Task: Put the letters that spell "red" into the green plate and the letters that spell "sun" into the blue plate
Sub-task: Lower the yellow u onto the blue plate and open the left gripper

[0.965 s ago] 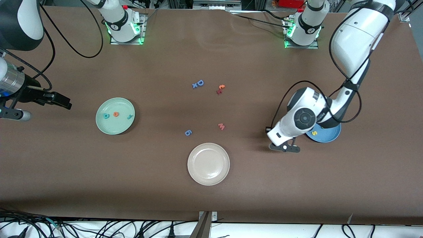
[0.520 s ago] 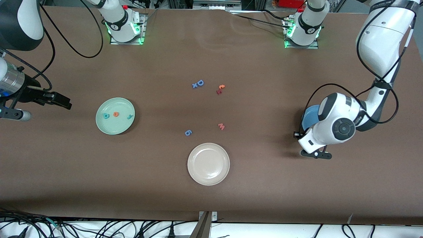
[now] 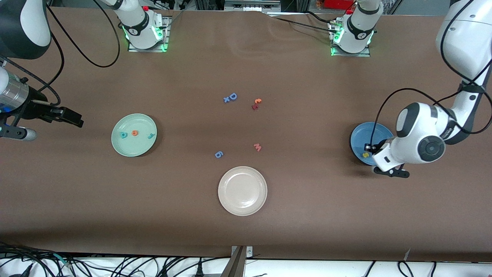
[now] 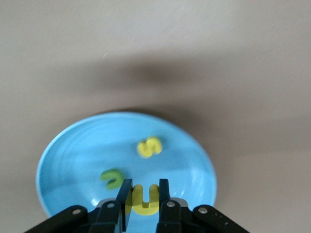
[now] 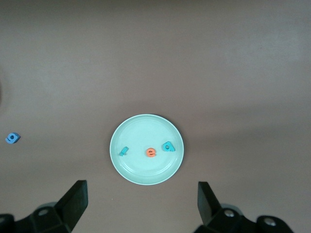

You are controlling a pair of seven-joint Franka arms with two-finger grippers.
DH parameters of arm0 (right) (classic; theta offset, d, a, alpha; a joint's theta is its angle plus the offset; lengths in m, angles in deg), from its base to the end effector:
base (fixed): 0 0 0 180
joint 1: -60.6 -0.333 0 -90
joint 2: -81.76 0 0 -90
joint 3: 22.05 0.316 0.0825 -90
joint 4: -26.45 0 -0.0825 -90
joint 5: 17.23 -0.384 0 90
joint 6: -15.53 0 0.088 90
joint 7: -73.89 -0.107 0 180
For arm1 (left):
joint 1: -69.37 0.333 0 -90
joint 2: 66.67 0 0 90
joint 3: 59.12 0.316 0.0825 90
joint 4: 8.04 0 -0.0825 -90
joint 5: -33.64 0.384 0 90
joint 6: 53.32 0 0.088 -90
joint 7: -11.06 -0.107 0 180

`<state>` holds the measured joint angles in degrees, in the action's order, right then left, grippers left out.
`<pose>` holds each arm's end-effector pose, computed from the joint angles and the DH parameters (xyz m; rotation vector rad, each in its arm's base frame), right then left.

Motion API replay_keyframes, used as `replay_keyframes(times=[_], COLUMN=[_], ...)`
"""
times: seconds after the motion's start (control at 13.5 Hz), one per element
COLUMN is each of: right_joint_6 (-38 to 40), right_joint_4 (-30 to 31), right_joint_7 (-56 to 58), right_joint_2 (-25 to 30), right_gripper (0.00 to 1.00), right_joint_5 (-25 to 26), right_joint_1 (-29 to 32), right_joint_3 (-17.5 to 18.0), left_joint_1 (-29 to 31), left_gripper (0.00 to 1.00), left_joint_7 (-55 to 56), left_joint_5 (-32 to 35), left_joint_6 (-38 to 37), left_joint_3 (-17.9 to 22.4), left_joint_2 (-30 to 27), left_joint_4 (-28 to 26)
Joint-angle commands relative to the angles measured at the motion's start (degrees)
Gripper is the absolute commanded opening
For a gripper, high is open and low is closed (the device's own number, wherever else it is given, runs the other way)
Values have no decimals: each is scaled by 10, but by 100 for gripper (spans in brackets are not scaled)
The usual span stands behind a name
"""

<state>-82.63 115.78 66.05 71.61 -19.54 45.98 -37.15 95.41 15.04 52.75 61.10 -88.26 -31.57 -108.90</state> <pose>0.6136 0.0107 0.5420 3.1258 -0.2313 -0.0258 0.6277 0.0083 0.2330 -3.0993 0.2037 0.4380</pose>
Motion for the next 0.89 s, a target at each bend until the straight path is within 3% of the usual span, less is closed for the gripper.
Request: replay_keyframes(times=[0.0,0.07,0.15,0.22,0.3,0.82], right_joint_6=[-7,-7,-7,-7,-7,-7], right_joint_4=[14,14,14,14,14,15], right_joint_7=[-5,-5,-5,-5,-5,-5], right_joint_2=[9,9,9,9,9,10], right_gripper=[100,100,100,100,100,100], right_joint_5=[1,1,1,1,1,1], right_joint_1=[-1,-1,-1,-1,-1,-1], right_joint_3=[0,0,0,0,0,0], left_joint_1=[34,43,44,42,44,15], left_gripper=[10,10,18,67,100,100], left_joint_7=[-30,-36,-37,-36,-37,-29], left_joint_5=[-7,-7,-8,-8,-8,-7], left_joint_6=[20,36,41,40,40,13], left_joint_3=[-16,-16,-16,-15,-15,-15], left_joint_2=[-36,-36,-33,-29,-28,-28], left_joint_4=[-54,-65,-66,-61,-59,-9])
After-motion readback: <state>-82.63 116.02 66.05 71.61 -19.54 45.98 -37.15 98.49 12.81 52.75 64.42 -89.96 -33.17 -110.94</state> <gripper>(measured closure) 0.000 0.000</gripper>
